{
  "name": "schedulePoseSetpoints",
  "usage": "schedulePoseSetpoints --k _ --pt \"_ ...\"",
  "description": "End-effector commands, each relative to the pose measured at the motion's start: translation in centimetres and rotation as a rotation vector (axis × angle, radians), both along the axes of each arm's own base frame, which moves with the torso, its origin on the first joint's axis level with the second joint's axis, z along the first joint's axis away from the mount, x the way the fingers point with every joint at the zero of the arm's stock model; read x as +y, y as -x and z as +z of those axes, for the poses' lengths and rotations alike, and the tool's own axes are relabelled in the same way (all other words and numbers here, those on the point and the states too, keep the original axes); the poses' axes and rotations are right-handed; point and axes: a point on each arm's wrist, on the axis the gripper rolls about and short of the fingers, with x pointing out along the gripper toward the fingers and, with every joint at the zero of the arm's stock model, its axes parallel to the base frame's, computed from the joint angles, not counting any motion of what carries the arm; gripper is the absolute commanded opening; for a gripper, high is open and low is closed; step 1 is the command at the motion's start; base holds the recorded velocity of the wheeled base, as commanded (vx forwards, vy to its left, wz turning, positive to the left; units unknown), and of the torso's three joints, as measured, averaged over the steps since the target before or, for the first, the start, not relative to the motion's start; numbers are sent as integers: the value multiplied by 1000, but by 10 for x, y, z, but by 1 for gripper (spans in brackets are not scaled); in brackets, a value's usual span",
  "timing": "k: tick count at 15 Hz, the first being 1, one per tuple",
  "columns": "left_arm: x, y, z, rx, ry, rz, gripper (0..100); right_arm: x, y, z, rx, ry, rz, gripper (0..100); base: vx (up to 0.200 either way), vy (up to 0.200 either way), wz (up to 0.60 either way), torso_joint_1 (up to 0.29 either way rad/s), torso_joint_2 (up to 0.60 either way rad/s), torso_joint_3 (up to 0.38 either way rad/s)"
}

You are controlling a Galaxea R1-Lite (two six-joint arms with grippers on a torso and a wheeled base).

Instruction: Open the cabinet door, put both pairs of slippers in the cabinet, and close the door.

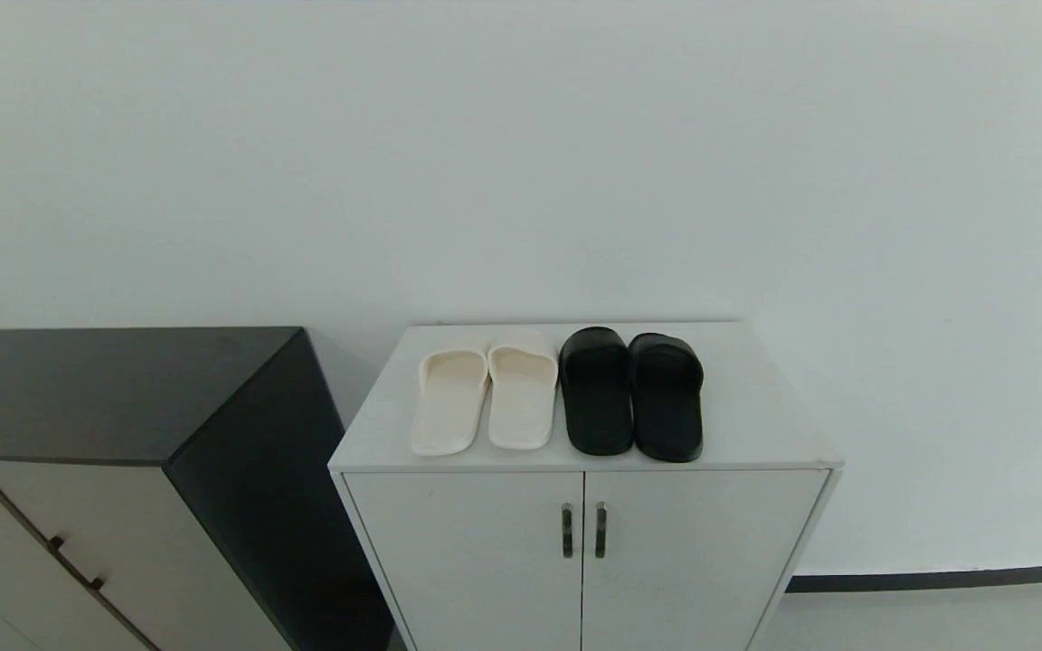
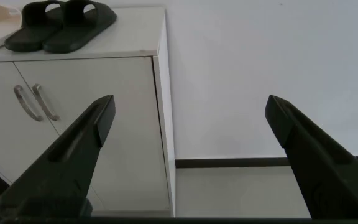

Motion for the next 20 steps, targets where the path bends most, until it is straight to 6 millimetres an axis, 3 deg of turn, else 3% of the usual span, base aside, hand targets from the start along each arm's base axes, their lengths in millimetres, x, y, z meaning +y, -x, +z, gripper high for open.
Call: schedulePoseSetpoints --k 1,6,7,8,9,10,12,16,18,20 --pt "0 0 0 1 1 1 0 0 -3 1 35 0 5 100 0 0 0 0 0 0" --pt "0 0 0 1 -1 1 0 0 -2 1 29 6 1 100 0 0 0 0 0 0" --pt "0 0 0 1 -1 1 0 0 0 12 -21 4 -1 100 0 0 0 0 0 0" --pt "0 0 0 1 -1 1 0 0 7 46 -114 -12 -1 100 0 0 0 0 0 0" --pt "0 0 0 1 1 2 0 0 15 108 -192 -56 4 100 0 0 0 0 0 0" --pt "0 0 0 1 1 2 0 0 10 118 -151 -23 11 100 0 0 0 0 0 0" --pt "0 0 0 1 1 2 0 3 -28 106 83 27 134 100 0 0 0 0 0 0" --pt "0 0 0 1 -1 1 0 15 -96 106 260 -128 290 100 0 0 0 0 0 0" --pt "0 0 0 1 -2 1 0 44 -138 113 278 -135 314 100 0 0 0 0 0 0" --pt "0 0 0 1 -2 1 0 84 -163 123 257 -173 331 100 0 0 0 0 0 0"
